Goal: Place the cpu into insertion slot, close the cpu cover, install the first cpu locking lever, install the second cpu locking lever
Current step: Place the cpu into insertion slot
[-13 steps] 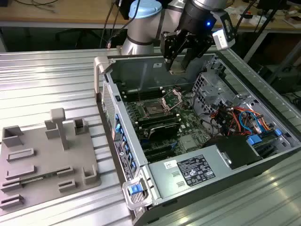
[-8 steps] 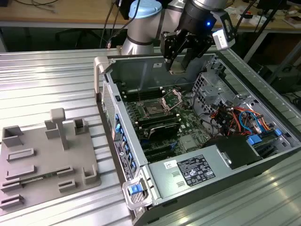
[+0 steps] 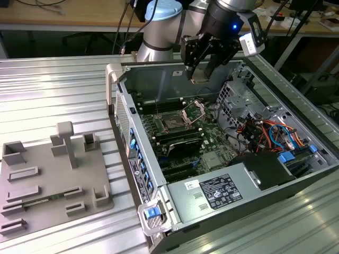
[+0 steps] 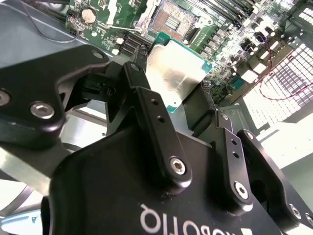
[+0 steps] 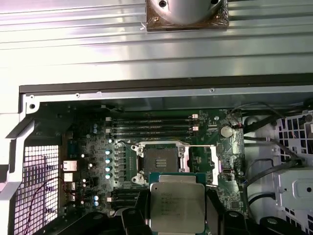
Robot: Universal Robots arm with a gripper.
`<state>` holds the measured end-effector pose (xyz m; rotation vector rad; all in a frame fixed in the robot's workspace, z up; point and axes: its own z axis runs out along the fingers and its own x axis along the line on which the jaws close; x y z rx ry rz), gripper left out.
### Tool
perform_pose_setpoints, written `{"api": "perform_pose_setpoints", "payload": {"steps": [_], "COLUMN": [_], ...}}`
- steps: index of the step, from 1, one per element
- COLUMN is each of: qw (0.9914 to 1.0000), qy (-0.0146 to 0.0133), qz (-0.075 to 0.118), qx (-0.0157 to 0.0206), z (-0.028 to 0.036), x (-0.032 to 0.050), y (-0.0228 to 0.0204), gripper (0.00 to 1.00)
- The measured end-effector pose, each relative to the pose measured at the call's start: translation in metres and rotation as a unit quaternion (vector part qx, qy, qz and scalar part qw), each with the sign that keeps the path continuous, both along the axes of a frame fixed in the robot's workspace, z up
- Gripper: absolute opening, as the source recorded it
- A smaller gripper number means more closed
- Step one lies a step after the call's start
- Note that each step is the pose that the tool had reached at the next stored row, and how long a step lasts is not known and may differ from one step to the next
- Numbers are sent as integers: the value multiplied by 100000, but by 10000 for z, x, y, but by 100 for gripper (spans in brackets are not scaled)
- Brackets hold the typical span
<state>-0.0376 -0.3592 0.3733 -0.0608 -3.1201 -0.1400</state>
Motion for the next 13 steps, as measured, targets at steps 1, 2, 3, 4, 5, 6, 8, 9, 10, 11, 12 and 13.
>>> {"api": "perform_pose_setpoints", "payload": {"steps": [1, 2, 3, 4, 5, 6, 8, 9, 10, 11, 12, 13], "qw": [100000, 99998, 99993, 99981, 99970, 99963, 99960, 99960, 99960, 99960, 99960, 99958], "qy": [-3, -6, -7, -7, -7, -4, -8, -8, -8, -9, -8, -7], "qz": [-286, -603, -1221, -1965, -2457, -2730, -2834, -2839, -2841, -2843, -2845, -2911], "qx": [-1, 4, 4, 3, 3, 3, 6, 4, 4, 8, 9, 6], "z": [-1, -3, -4, -7, -9, -9, -10, -9, -9, -10, -10, -10], "x": [0, 0, 0, 0, 0, 0, 0, 0, 0, 0, 0, 0], "y": [0, 0, 0, 0, 0, 0, 0, 0, 0, 0, 0, 0], "gripper": [55, 55, 55, 55, 55, 55, 55, 55, 55, 55, 55, 55]}}
